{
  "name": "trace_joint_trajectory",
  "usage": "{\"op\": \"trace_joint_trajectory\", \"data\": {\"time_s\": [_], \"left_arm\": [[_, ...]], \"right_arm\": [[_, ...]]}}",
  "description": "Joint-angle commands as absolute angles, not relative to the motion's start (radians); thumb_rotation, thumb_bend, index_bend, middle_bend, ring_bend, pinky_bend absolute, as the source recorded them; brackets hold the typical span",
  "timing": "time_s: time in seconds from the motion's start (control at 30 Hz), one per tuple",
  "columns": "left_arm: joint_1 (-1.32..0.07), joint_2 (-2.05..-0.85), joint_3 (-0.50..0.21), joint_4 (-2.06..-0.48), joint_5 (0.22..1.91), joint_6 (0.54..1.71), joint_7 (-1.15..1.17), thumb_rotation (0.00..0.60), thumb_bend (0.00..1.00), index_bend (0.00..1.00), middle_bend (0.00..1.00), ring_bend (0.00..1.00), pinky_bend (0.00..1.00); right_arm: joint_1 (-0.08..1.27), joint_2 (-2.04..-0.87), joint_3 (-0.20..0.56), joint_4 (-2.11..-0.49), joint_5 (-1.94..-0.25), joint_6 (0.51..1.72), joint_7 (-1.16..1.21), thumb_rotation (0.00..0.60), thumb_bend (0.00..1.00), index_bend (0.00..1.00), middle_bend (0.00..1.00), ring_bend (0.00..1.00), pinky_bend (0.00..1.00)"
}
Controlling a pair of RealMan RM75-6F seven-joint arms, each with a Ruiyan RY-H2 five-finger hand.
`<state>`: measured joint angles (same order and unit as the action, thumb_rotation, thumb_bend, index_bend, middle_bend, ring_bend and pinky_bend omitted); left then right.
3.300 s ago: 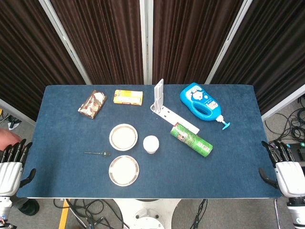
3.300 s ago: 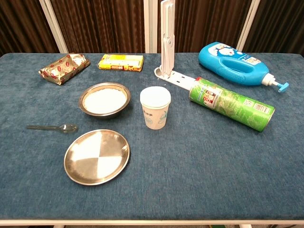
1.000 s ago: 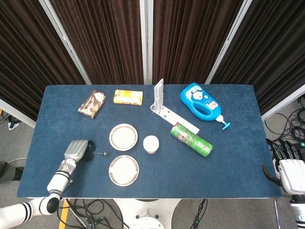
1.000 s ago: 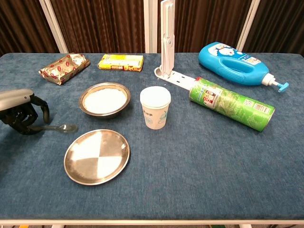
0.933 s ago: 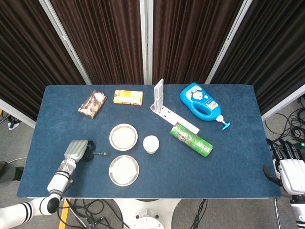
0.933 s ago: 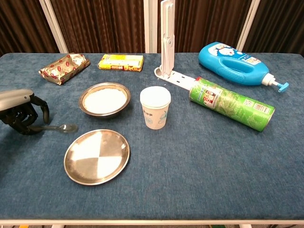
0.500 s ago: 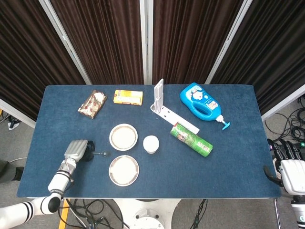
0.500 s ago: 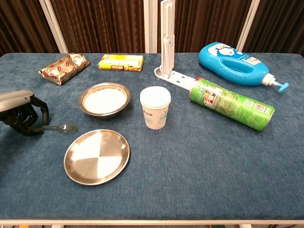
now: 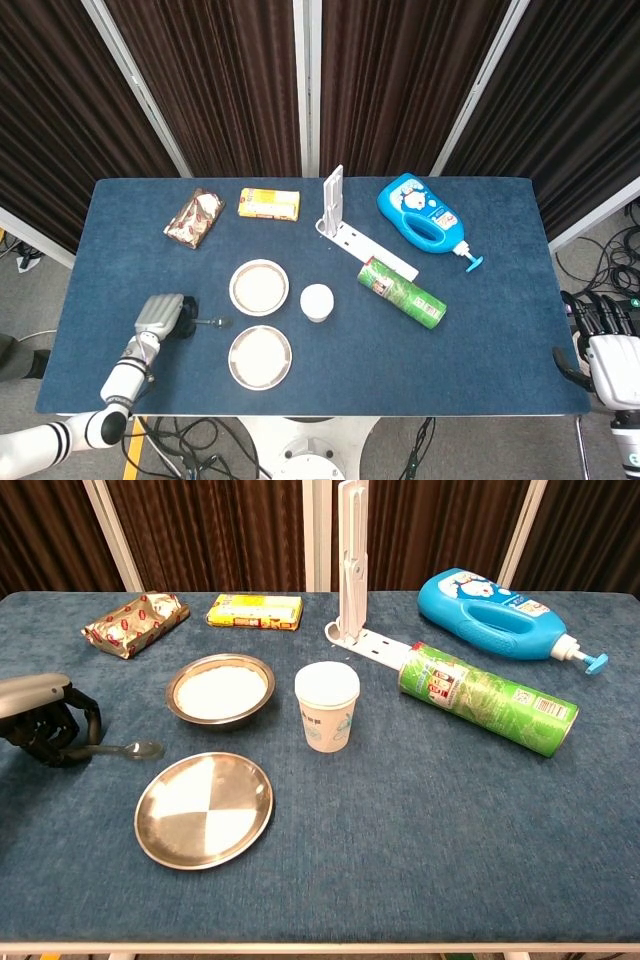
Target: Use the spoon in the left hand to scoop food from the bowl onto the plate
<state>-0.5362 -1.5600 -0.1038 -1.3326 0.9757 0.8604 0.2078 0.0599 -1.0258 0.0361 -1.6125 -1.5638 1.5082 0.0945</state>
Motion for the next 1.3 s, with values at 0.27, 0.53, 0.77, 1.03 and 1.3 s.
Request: {"op": "trace_joint_trajectory", "data": {"time_s": [0.27,0.53,0.77,1.03,1.3], "left_arm": [[-0.532,-1.563,-0.101,-1.327,0.986,0.871,0.198,0.600,0.43,0.62,0.93,0.89,1.00],[-0.534,-1.516,-0.111,-1.382,1.013,0.895,0.196,0.600,0.43,0.62,0.93,0.89,1.00],[-0.567,-1.442,-0.153,-1.453,1.031,0.938,0.257,0.600,0.43,0.62,0.93,0.89,1.00],[-0.678,-1.454,-0.199,-1.434,1.013,0.941,0.438,0.600,0.44,0.63,0.93,0.89,1.00],[-0.780,-1.570,-0.199,-1.327,0.941,0.972,0.673,0.600,0.44,0.63,0.93,0.89,1.00]], "right_arm": [[0.060,-1.022,0.038,-1.618,-1.563,1.508,0.091,0.600,0.28,0.04,0.18,0.00,0.00],[0.064,-1.023,0.041,-1.613,-1.567,1.509,0.099,0.600,0.28,0.04,0.18,0.00,0.00],[0.066,-1.014,0.048,-1.609,-1.570,1.517,0.101,0.600,0.28,0.04,0.18,0.00,0.00],[0.068,-0.991,0.061,-1.630,-1.569,1.530,0.081,0.600,0.28,0.04,0.18,0.00,0.00],[0.067,-0.979,0.060,-1.647,-1.562,1.526,0.067,0.600,0.28,0.04,0.18,0.00,0.00]]}}
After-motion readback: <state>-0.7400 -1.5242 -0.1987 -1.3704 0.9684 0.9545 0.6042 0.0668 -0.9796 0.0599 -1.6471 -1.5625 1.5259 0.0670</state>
